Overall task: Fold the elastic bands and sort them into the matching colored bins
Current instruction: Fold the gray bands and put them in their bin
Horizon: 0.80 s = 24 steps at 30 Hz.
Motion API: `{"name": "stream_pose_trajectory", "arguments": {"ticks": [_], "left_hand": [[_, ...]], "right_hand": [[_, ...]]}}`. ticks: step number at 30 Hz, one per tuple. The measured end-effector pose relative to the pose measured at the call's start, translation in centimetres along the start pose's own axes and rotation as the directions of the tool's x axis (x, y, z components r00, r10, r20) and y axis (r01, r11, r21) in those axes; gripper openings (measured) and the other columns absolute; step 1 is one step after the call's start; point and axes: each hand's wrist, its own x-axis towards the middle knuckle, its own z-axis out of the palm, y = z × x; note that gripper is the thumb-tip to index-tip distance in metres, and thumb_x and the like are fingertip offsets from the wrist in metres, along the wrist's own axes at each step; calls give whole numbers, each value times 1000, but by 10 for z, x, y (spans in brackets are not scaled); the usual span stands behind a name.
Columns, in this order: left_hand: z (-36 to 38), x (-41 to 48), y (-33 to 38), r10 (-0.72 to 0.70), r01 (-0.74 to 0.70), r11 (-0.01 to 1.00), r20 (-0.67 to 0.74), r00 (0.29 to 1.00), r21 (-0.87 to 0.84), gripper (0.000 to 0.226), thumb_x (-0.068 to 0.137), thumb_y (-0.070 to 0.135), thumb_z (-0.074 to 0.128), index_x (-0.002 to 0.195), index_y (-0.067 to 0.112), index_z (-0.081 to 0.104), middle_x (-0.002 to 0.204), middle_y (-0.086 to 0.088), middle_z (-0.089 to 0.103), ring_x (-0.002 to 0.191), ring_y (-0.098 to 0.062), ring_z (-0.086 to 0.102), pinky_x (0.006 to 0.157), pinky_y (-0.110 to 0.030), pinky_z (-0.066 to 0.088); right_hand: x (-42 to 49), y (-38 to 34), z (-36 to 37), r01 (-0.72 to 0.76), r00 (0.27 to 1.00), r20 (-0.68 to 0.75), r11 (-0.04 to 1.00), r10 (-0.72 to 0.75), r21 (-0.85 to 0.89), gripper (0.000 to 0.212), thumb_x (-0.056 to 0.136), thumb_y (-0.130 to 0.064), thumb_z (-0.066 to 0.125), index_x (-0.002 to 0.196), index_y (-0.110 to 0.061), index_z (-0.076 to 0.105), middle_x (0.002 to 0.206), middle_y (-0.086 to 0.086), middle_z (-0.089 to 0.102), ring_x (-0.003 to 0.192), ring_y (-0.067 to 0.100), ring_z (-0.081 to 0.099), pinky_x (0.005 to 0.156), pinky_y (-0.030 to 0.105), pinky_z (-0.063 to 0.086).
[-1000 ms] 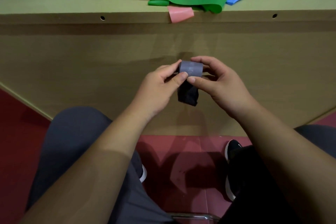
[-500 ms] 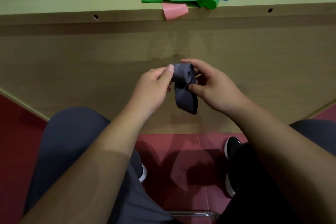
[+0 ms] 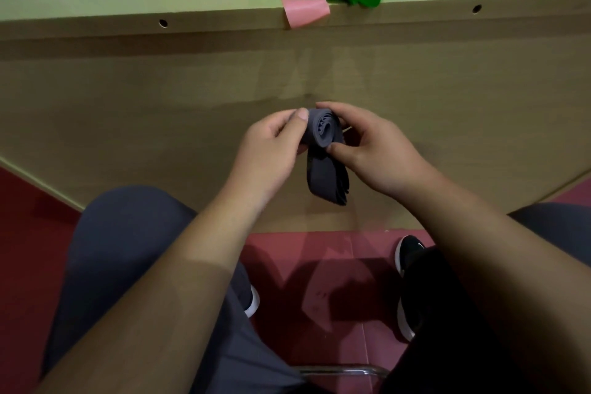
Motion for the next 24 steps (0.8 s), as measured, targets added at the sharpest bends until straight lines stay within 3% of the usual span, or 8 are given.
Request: {"name": "stream_pose_trajectory", "arguments": {"ticks": [4,7,10,13,15,17,20,24], "left_hand": [[4,-4,0,54,-49,994,-51,997,95,26,91,37,83,109,19,78,99,4,81,97,-8,76,90,-32,61],[6,0,0,56,-43,993,-123,991,107,25,87,33,86,105,17,79,94,3,81,92,-10,77,83,-31,61],[4,1,5,115,-102,990,-140,983,102,18,89,27,84,103,16,80,94,4,81,92,-10,77,81,-27,60],[2,-2,13,206,-197,977,-122,971,81,17,91,19,82,107,14,79,98,4,81,93,-6,75,81,-18,55],[-2,-2,16,244,-239,969,-97,965,60,17,93,15,80,110,11,78,99,5,80,93,-3,73,82,-15,53],[-9,2,18,249,-247,969,-61,967,26,19,94,15,79,112,10,77,100,6,80,95,-3,72,86,-18,53],[-19,6,17,218,-218,975,3,976,-48,30,89,29,81,115,13,78,106,0,79,102,-13,71,96,-37,56],[-28,6,18,176,-156,972,101,979,-177,36,84,33,81,116,16,78,116,-12,77,113,-27,69,107,-53,51]], "right_hand": [[-1,0,1,20,1000,-6,1000,-20,-19,62,92,-10,73,148,-31,60,125,-6,68,105,3,67,95,19,52],[-1,0,3,41,999,-7,999,-41,-16,63,91,-8,73,148,-30,59,125,-8,67,100,1,66,93,21,53],[1,2,4,-36,999,-10,993,38,115,62,94,-11,75,150,-31,57,124,-7,68,94,6,68,95,28,57],[2,-1,1,-103,994,70,935,84,340,54,98,-8,72,148,-24,61,131,1,73,119,19,70,110,40,55],[4,-2,-5,-124,988,133,904,75,409,51,95,-11,68,145,-24,64,133,2,74,125,21,68,109,43,52],[5,-2,-9,-150,982,174,883,78,445,49,93,-19,65,142,-26,67,134,3,74,123,21,67,104,46,49],[6,1,-14,-157,976,211,863,60,479,42,98,-31,67,139,-24,70,137,9,72,134,33,62,119,61,39],[5,0,-13,-156,969,244,837,28,524,42,98,-31,73,136,-15,70,138,6,72,134,24,63,123,52,40]]}}
